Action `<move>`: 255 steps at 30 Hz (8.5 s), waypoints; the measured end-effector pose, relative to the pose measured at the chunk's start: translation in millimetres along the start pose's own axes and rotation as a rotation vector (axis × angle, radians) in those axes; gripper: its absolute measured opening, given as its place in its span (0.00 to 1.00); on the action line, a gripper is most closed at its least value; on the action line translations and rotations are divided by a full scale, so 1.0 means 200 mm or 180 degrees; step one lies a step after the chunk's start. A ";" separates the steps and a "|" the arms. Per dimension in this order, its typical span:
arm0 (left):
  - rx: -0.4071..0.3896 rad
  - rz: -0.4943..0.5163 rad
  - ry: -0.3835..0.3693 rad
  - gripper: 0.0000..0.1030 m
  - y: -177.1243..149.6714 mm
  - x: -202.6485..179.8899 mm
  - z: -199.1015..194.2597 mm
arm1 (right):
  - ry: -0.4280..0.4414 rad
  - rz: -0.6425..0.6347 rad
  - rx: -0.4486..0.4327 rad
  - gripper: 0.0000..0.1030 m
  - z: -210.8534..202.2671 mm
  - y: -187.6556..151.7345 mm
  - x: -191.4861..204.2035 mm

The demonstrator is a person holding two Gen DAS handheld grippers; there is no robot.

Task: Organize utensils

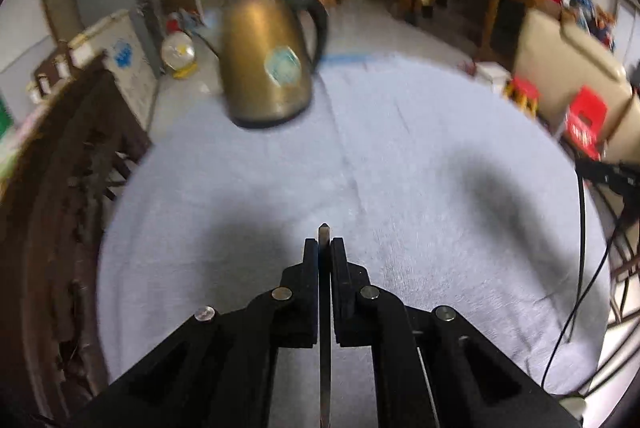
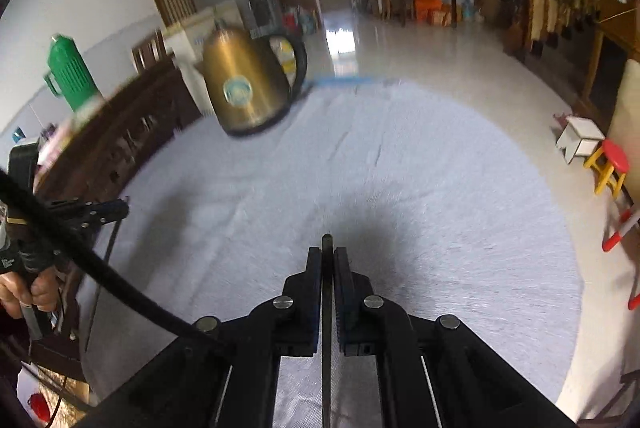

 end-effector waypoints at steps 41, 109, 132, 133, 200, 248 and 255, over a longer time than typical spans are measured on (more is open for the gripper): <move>-0.2786 -0.1612 -0.0104 0.06 -0.44 -0.27 -1.08 | 0.0722 -0.0281 -0.2368 0.06 -1.06 -0.58 0.73; -0.1693 -0.0992 0.0383 0.07 -0.73 -0.52 -0.97 | 0.0836 0.0160 -0.1330 0.08 -0.68 -0.73 0.67; -0.0953 -0.0935 0.0411 0.64 -0.77 -0.56 -0.92 | 0.0855 0.0348 -0.1223 0.54 -0.69 -0.75 0.64; -0.0933 -0.0931 0.0428 0.67 -0.78 -0.56 -0.92 | 0.0852 0.0344 -0.1217 0.55 -0.69 -0.75 0.64; -0.0468 -0.0873 0.1241 0.84 -1.13 -0.23 -1.33 | 0.0328 0.0009 -0.0658 0.70 -0.84 -1.11 1.00; -0.0520 -0.0869 0.1408 0.84 -1.15 -0.26 -1.38 | 0.0338 -0.0050 -0.0934 0.70 -0.92 -1.15 0.96; -0.0568 -0.0804 0.1382 0.84 -1.14 -0.29 -1.40 | 0.0346 -0.0040 -0.0947 0.70 -0.93 -1.15 0.95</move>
Point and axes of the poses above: each gripper's, at about its wrist camera, not at the fingertips, and z roughly the way its jaws point, x to its left, y to its top, the point moved 3 cm from there along z, roughly the way its jaws point, and after that the axes turned 9 degrees about y, right-handed, at the moved point
